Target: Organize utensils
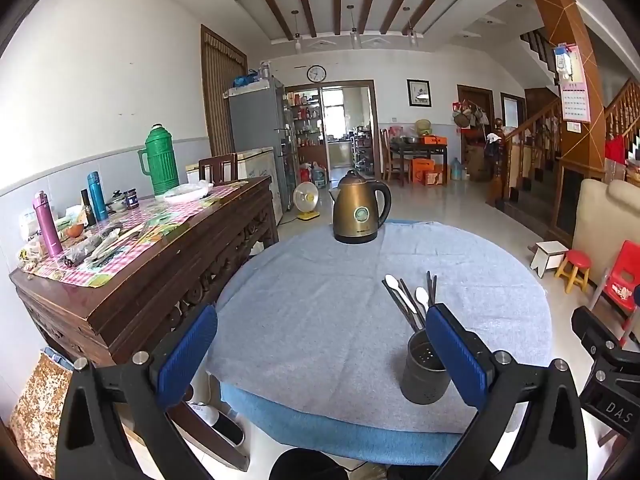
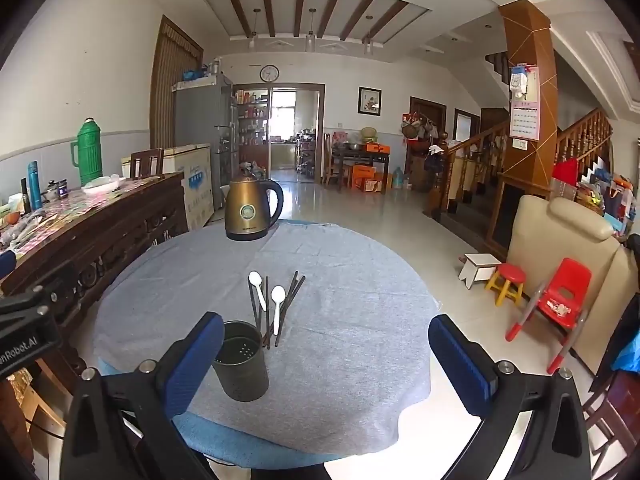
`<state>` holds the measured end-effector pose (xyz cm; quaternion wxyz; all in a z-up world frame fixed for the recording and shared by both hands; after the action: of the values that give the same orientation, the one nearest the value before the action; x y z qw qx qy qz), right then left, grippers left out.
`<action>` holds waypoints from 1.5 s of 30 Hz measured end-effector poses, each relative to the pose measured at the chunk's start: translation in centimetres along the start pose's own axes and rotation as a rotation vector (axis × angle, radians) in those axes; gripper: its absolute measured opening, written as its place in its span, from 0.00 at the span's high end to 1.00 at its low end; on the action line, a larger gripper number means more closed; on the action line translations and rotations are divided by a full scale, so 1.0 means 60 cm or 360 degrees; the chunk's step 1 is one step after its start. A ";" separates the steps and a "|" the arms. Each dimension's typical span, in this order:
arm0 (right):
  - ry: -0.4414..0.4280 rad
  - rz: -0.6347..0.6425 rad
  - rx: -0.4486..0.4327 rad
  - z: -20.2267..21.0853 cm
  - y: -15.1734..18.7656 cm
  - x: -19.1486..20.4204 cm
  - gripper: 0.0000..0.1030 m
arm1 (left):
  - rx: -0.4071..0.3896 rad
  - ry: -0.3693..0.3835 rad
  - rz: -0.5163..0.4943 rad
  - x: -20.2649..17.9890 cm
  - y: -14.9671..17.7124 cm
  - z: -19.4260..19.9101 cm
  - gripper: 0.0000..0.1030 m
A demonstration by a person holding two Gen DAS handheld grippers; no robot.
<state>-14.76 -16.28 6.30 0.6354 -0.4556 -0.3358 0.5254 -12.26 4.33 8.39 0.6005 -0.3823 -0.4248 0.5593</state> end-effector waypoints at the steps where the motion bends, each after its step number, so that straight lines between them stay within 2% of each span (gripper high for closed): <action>1: 0.0005 0.0002 -0.0001 0.002 -0.002 0.000 0.00 | -0.0003 0.0002 0.0000 -0.002 0.000 0.002 0.00; 7: 0.0026 0.0007 -0.0033 0.010 -0.017 0.003 0.00 | -0.0012 -0.0001 -0.0002 -0.005 0.000 0.005 0.00; 11: 0.0035 0.0025 -0.0068 0.010 -0.006 -0.003 0.00 | -0.0007 0.0000 -0.0007 -0.006 0.003 0.007 0.00; 29: 0.0037 0.0007 -0.0022 0.007 -0.005 -0.003 0.00 | -0.0002 0.0006 -0.0015 -0.013 0.005 0.009 0.00; 39: 0.0039 -0.0016 -0.0082 0.011 -0.007 -0.004 0.00 | 0.0001 0.0014 -0.0026 -0.016 0.007 0.006 0.00; 45: 0.0044 0.0002 -0.0057 0.010 -0.007 -0.004 0.00 | -0.0004 0.0018 -0.0033 -0.018 0.007 0.006 0.00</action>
<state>-15.19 -16.39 6.90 0.6312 -0.4744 -0.3361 0.5134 -12.76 3.31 8.05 0.6081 -0.3818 -0.4260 0.5504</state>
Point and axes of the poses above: each gripper's, at about its wrist camera, not at the fingertips, and z roughly against the way its jaws point, x to its left, y to its underside, the point moved 7 cm from there along -z, roughly the way its jaws point, and after that the axes turned 3 degrees about -x, right-handed, at the moved point
